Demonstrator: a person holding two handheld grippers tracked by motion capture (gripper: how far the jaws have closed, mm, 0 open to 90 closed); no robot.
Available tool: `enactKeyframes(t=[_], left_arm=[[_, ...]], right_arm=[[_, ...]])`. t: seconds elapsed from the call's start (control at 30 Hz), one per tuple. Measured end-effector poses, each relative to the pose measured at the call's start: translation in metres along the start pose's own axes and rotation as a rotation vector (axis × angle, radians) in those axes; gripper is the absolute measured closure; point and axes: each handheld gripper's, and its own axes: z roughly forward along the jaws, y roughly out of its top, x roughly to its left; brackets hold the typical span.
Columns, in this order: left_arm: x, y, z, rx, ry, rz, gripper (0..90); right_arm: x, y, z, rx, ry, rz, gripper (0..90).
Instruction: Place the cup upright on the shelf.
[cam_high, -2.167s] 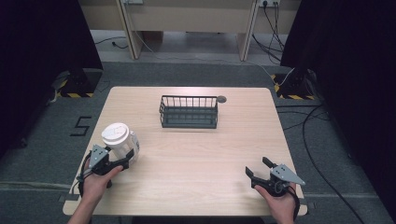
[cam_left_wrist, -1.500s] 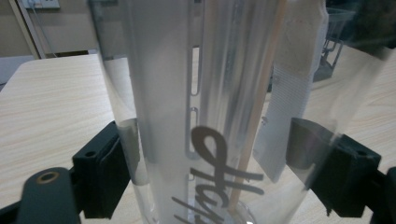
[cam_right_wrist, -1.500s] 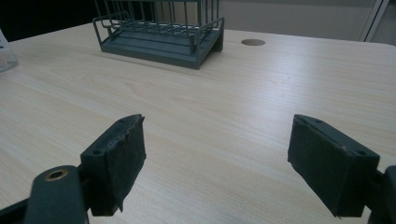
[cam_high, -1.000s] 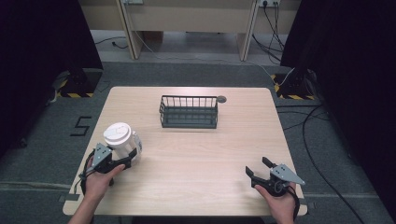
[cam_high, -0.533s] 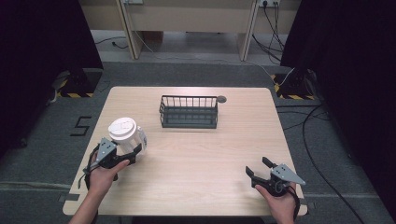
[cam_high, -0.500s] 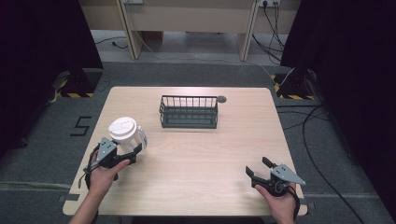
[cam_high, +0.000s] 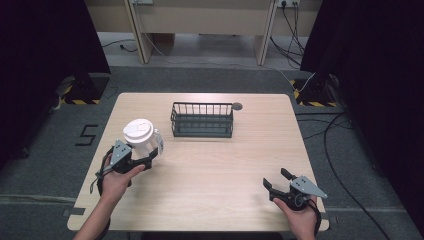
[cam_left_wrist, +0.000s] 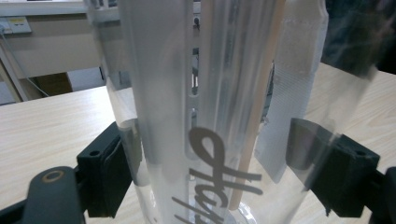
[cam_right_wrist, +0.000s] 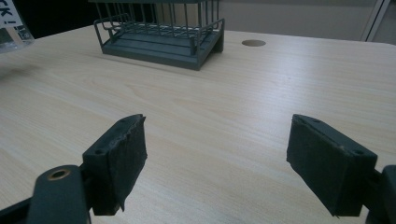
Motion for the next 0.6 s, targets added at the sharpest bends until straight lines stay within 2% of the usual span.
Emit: enactKeyframes(t=[0.6], left_arm=[[-0.013, 0.023, 0.025, -0.007, -0.033, 0.021, 17.6]], right_arm=[[-0.001, 0.0, 0.0, -0.002, 0.002, 0.005, 20.5]])
